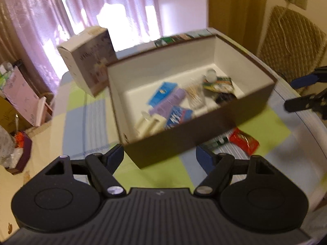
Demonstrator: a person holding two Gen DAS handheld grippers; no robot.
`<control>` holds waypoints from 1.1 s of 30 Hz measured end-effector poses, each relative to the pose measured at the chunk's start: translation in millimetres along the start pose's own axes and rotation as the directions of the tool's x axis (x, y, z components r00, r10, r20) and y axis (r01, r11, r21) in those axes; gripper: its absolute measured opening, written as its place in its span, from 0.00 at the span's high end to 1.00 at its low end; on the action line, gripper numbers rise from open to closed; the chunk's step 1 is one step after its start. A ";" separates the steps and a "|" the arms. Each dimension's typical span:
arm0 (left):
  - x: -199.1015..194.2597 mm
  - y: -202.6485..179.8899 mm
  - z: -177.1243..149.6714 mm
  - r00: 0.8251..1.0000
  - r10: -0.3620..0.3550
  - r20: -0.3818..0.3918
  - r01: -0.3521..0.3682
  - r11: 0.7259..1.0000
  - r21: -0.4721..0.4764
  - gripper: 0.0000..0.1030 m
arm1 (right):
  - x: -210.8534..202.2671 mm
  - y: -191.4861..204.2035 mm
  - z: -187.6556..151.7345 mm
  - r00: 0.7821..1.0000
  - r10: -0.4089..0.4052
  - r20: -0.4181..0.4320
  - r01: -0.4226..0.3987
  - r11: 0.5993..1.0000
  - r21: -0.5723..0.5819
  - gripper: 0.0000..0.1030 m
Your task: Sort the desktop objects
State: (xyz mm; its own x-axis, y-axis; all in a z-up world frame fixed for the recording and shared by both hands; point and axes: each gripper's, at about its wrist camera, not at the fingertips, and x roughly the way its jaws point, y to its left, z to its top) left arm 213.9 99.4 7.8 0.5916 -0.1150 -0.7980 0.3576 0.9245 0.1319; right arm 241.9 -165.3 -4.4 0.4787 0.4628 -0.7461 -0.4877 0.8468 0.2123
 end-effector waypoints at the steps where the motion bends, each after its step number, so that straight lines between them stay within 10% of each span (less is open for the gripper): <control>1: 3.7 -2.0 -3.5 1.000 -0.004 -0.014 0.004 1.000 -0.001 0.28 | 8.8 0.4 -5.3 1.000 -0.003 -0.023 0.003 1.000 0.012 0.13; 13: 24.3 -3.0 -29.4 0.996 -0.028 -0.085 0.028 1.000 -0.005 0.32 | 68.2 7.1 -22.3 0.994 0.013 -0.110 -0.008 0.999 0.047 0.14; 15: 25.8 -0.8 -30.7 0.996 -0.031 -0.089 0.030 0.999 -0.010 0.33 | 74.9 5.8 -21.7 0.993 0.019 -0.117 -0.014 0.999 0.048 0.32; 21: 30.0 3.5 -33.4 0.993 -0.039 -0.107 0.037 0.999 -0.017 0.34 | 99.9 0.0 -26.3 0.990 0.010 -0.140 -0.006 0.999 0.034 0.38; 23: 31.6 3.5 -33.7 0.993 -0.044 -0.113 0.043 0.999 -0.017 0.34 | 108.0 -1.5 -28.3 0.988 0.007 -0.156 -0.001 0.999 0.036 0.65; 33: 45.2 -4.8 -35.4 0.986 -0.089 -0.137 0.091 0.996 0.008 0.34 | 92.9 7.7 -56.2 0.945 0.136 -0.296 -0.149 0.989 -0.020 0.66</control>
State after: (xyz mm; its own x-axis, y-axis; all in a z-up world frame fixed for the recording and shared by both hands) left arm 213.4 102.7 -49.7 0.4524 -0.1463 -0.8797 0.4157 0.9073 0.0629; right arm 241.5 -130.6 -107.5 0.1699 0.4749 -0.8635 -0.5682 0.7631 0.3079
